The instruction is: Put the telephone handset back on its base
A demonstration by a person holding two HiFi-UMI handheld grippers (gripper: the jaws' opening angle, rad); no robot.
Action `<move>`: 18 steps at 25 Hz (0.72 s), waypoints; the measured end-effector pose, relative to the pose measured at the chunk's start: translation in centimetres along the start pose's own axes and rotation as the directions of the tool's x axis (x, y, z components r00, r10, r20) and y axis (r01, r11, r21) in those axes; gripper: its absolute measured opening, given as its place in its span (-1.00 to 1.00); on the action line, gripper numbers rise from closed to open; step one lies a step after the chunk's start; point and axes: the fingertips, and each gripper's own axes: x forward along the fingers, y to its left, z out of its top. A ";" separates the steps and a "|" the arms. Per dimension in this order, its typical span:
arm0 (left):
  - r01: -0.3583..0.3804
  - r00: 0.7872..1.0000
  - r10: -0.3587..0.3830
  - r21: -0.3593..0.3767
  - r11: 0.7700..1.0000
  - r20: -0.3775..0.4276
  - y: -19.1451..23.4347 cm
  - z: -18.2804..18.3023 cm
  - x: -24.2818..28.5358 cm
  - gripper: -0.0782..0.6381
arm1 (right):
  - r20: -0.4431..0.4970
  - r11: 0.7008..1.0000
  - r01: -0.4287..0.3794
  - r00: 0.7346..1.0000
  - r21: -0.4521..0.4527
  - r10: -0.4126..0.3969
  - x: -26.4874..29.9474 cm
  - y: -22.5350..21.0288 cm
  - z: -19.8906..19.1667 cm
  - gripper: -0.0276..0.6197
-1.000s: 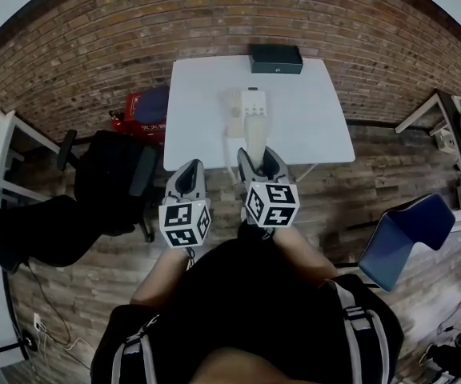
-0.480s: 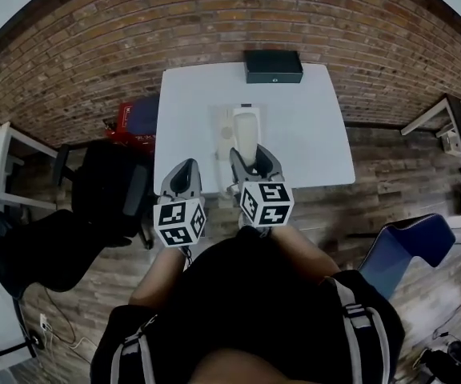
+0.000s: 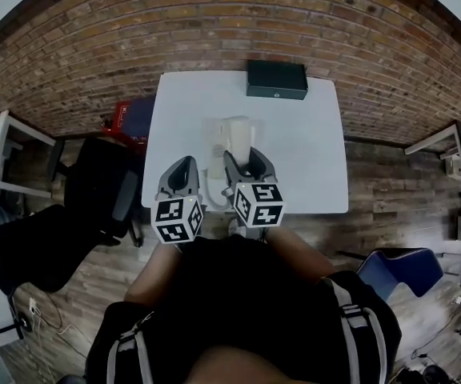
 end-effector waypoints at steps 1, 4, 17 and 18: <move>-0.003 1.000 0.003 -0.001 1.000 -0.003 -0.1 0.1 0.4 -0.77 | -0.008 1.000 -0.004 1.000 0.007 0.005 0.3 -0.4 -0.1 -0.29; -0.012 1.000 0.012 -0.001 1.000 -0.022 0.2 0.0 1.5 -0.77 | -0.036 0.999 -0.007 0.999 0.037 0.008 1.5 -1.1 -0.6 -0.29; 0.028 0.998 -0.027 0.005 1.000 -0.058 3.4 0.4 4.8 -0.77 | -0.202 0.981 0.076 0.979 0.177 -0.039 7.5 -2.4 -5.1 -0.29; 0.032 0.998 -0.032 0.006 0.999 -0.061 3.8 0.4 4.8 -0.77 | -0.219 0.978 0.093 0.974 0.185 -0.051 8.0 -2.5 -5.7 -0.29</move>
